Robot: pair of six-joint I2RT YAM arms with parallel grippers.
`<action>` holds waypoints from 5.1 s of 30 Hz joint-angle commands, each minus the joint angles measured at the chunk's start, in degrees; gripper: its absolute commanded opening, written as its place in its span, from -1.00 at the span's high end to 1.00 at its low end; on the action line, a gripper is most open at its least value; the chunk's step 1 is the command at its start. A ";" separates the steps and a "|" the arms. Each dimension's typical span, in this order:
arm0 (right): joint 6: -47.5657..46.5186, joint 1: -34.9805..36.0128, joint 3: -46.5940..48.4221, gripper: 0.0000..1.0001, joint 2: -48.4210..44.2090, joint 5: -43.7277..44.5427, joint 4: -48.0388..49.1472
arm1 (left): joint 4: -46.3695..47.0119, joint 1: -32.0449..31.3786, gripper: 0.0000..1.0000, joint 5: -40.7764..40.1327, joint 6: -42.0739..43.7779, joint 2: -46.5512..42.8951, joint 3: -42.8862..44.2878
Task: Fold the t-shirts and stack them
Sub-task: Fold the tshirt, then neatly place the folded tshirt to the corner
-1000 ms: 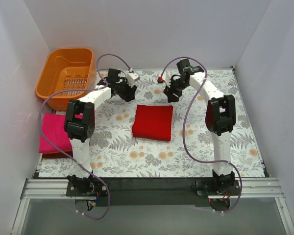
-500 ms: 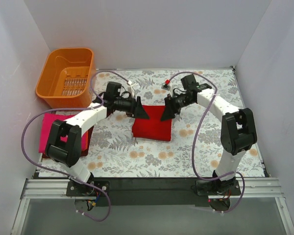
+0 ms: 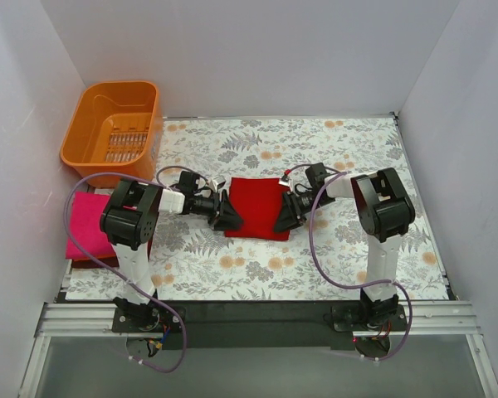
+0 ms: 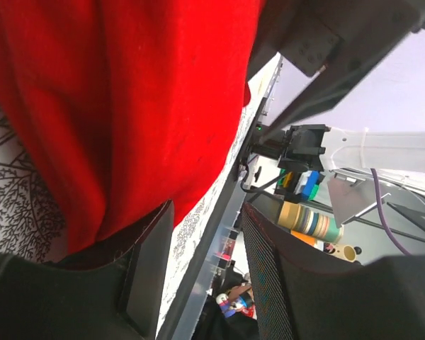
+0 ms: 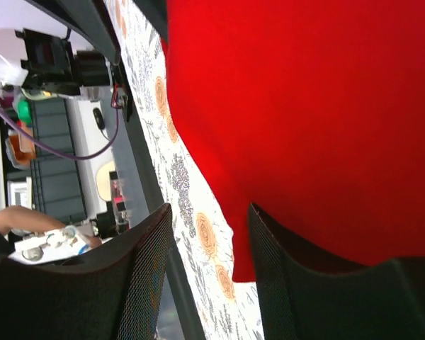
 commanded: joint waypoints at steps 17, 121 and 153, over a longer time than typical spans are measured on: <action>-8.14 -5.29 33.19 0.22 7.95 6.34 -7.11 | 2.83 2.47 0.21 -12.45 -1.41 4.53 25.16; -17.54 33.12 -0.46 0.97 -23.14 31.74 15.04 | 21.11 -3.06 -0.37 -15.01 -31.55 -6.62 -15.95; -27.56 25.82 -4.59 -0.57 -41.51 37.72 -3.85 | -64.39 9.15 1.00 -40.40 34.18 -26.74 20.51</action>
